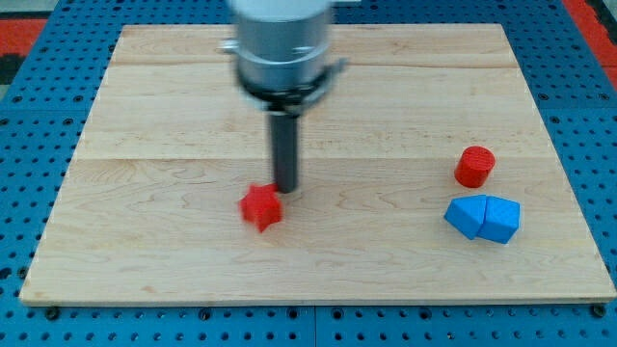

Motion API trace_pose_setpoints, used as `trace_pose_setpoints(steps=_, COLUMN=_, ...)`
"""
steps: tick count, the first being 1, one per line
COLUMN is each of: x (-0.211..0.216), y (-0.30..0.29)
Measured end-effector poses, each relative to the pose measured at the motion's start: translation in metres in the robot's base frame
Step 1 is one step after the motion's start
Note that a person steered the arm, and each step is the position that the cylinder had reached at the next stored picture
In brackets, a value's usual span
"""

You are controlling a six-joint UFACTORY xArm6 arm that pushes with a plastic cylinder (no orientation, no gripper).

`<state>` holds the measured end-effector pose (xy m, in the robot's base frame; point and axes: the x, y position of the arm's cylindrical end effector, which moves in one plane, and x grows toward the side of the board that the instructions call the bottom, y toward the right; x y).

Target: Slide the red star towards the center

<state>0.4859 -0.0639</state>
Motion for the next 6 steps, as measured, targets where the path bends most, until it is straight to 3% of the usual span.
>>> trace_pose_setpoints(steps=1, x=0.000, y=-0.083)
trace_pose_setpoints(steps=2, x=0.051, y=-0.096)
trace_pose_setpoints(steps=4, x=0.041, y=0.030)
trace_pose_setpoints(steps=5, x=0.042, y=0.032)
trace_pose_setpoints(steps=6, x=0.076, y=0.024)
